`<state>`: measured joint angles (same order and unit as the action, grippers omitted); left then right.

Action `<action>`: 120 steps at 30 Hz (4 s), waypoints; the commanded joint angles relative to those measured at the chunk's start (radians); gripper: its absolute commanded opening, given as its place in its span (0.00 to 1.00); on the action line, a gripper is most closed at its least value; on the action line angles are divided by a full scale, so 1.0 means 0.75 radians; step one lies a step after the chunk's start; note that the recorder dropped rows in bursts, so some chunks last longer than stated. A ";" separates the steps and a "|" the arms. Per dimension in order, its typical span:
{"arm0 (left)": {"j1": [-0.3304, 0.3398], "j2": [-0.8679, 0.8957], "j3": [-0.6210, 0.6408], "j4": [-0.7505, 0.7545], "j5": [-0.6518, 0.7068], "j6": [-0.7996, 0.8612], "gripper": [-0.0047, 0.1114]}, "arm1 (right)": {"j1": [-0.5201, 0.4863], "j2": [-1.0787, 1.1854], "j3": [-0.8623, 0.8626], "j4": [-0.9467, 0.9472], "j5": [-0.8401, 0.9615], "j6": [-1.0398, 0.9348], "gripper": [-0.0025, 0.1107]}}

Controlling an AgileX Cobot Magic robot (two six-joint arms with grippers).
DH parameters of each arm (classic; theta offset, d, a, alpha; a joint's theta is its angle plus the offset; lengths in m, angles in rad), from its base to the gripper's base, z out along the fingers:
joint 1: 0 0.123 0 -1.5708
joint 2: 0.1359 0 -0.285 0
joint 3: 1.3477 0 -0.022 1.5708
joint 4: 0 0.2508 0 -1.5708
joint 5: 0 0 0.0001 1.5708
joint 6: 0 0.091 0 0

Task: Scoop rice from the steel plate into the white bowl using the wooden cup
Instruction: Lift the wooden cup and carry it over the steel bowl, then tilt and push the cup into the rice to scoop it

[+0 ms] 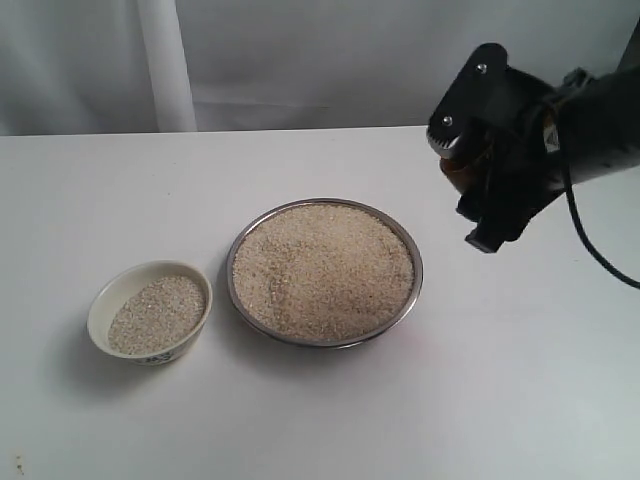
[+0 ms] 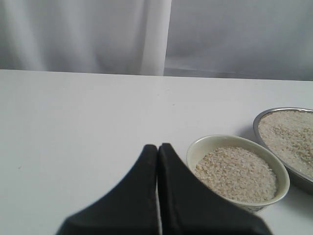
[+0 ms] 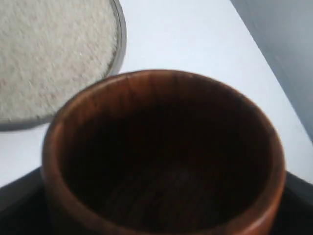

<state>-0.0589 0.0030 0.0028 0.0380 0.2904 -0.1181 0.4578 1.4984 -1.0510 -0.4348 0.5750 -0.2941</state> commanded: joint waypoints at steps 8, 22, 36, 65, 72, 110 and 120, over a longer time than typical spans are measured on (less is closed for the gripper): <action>-0.006 -0.004 -0.004 -0.010 -0.007 -0.005 0.04 | 0.315 0.269 -0.298 -0.612 0.466 -0.005 0.02; -0.006 -0.004 -0.004 -0.010 -0.007 -0.007 0.04 | 0.450 0.811 -0.611 -1.064 0.737 -0.079 0.02; -0.006 -0.004 -0.004 -0.010 -0.007 -0.007 0.04 | 0.443 0.978 -0.618 -1.151 0.643 -0.082 0.02; -0.006 -0.004 -0.004 -0.010 -0.007 -0.007 0.04 | 0.478 1.061 -0.618 -1.088 0.519 -0.082 0.02; -0.006 -0.004 -0.004 -0.010 -0.007 -0.007 0.04 | 0.503 1.052 -0.618 -1.018 0.494 -0.055 0.02; -0.006 -0.004 -0.004 -0.010 -0.007 -0.008 0.04 | 0.429 0.921 -0.579 -0.226 0.060 0.123 0.02; -0.006 -0.004 -0.004 -0.010 -0.007 -0.005 0.04 | 0.346 0.791 -0.340 -0.055 -0.352 0.123 0.02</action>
<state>-0.0589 0.0030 0.0028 0.0380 0.2904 -0.1181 0.7283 2.1264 -1.3552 -0.5357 0.4318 -0.2091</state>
